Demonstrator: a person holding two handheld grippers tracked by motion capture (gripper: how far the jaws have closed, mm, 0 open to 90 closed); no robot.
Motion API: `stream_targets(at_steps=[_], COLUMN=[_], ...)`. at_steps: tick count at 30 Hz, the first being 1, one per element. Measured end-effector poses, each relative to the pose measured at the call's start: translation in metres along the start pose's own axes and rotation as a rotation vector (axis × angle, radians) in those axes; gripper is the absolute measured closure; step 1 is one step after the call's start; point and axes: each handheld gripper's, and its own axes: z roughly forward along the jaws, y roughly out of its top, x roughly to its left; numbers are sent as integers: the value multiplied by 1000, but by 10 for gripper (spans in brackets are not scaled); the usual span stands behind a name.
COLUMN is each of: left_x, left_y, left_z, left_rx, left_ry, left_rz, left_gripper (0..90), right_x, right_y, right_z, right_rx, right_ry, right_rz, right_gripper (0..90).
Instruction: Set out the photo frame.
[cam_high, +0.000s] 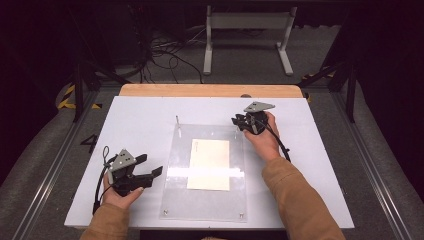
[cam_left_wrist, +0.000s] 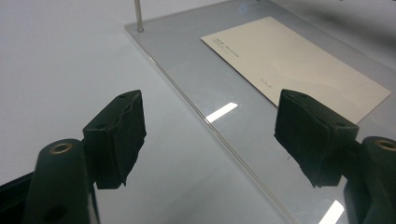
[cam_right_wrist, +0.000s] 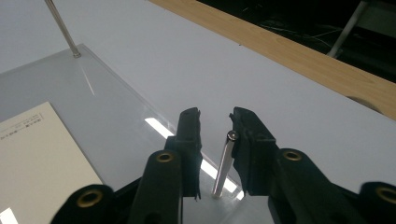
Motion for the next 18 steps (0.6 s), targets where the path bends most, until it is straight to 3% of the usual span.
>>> stream_targets(at_steps=[3,11,15,18], left_x=[0,0,0,0], left_y=[0,0,0,0], left_z=[0,0,0,0], left_rx=[3,2,2,1], left_ry=[-2,0,-4,-3], left_rz=[0,4,1,4], left_gripper=[251,251,251,251], right_x=[-3,-5,-6,-6], right_y=[-1,-2,-2,-2], right_z=[-1,-1,0,0], right_rx=[3,0,6,11], right_ry=[-7,-5,-8,-8], right_rz=[5,27,83,71], right_gripper=[839,845,848,850])
